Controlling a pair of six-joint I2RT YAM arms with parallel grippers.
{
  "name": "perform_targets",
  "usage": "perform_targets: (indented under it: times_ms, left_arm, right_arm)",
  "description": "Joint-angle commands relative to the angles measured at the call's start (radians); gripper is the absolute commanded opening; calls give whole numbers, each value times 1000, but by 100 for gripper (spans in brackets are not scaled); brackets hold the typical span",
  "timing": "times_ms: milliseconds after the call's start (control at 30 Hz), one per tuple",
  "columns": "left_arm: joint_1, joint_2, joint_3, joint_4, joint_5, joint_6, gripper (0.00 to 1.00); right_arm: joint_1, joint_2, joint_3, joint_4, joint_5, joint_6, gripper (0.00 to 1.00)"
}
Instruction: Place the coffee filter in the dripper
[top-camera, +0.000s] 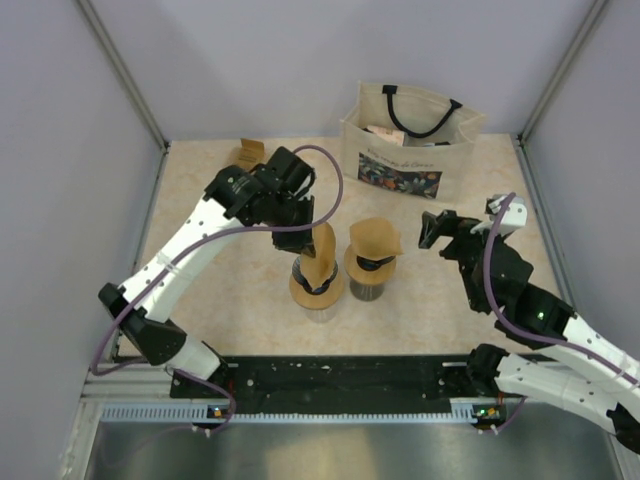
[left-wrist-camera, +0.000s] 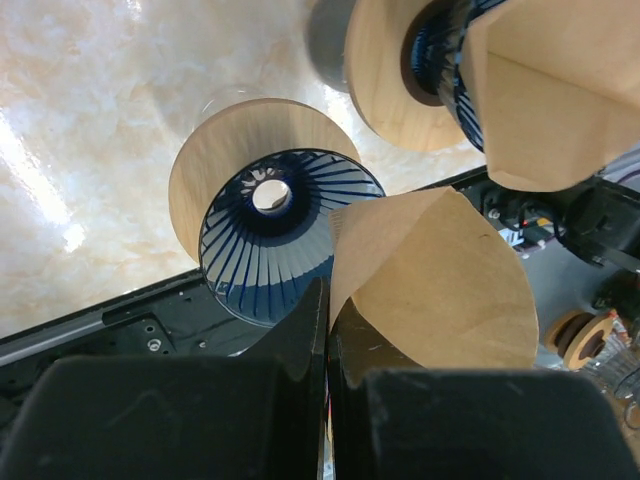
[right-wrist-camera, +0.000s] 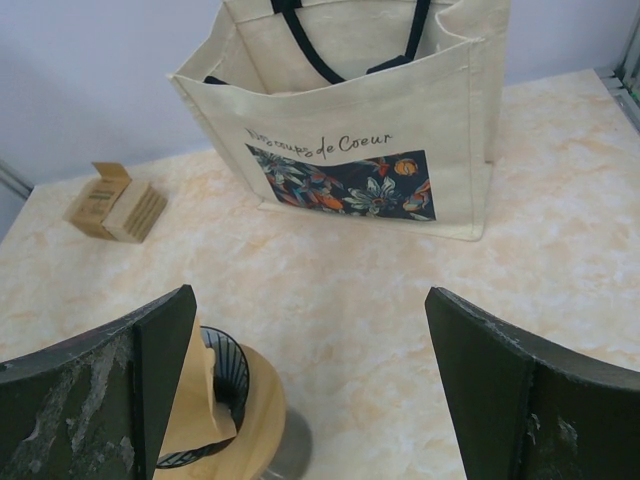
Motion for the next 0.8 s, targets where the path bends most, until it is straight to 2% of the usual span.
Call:
perform_targets:
  times_ms: [0, 367, 600, 767]
  left_arm:
    - [4, 32, 56, -75, 1, 45, 0]
    - [15, 117, 94, -196, -55, 85, 0]
    - [15, 98, 21, -193, -72, 87, 0]
    - [18, 101, 33, -193, -54, 91, 0]
  right_arm:
    - [5, 2, 0, 0, -10, 3, 99]
    - [7, 2, 0, -3, -15, -8, 99]
    - [5, 2, -5, -2, -13, -5, 99]
    - [5, 10, -2, 0, -15, -2, 99]
